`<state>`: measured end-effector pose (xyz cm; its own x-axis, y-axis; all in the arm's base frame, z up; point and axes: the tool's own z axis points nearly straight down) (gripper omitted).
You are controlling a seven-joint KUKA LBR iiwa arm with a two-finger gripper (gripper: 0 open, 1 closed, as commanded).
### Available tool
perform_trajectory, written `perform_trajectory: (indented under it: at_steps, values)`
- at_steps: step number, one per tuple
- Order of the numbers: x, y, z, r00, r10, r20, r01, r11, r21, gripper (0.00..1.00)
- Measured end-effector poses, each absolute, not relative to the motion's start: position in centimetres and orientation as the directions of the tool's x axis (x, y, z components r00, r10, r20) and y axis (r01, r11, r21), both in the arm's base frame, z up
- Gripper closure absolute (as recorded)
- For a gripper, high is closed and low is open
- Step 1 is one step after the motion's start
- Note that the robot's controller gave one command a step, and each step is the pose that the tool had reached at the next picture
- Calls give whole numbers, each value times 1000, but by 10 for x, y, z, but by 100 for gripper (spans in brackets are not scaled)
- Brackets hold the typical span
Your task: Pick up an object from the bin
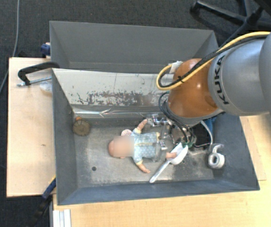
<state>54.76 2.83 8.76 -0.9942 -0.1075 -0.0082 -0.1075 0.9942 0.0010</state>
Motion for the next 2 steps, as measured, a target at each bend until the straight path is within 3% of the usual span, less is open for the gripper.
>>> perform_trajectory:
  at_steps: [1,2]
  values:
    - [551,42,70,-1000,-8,-12,-9,1000,3,100]
    - [551,42,70,-1000,-9,-12,-9,1000,3,100]
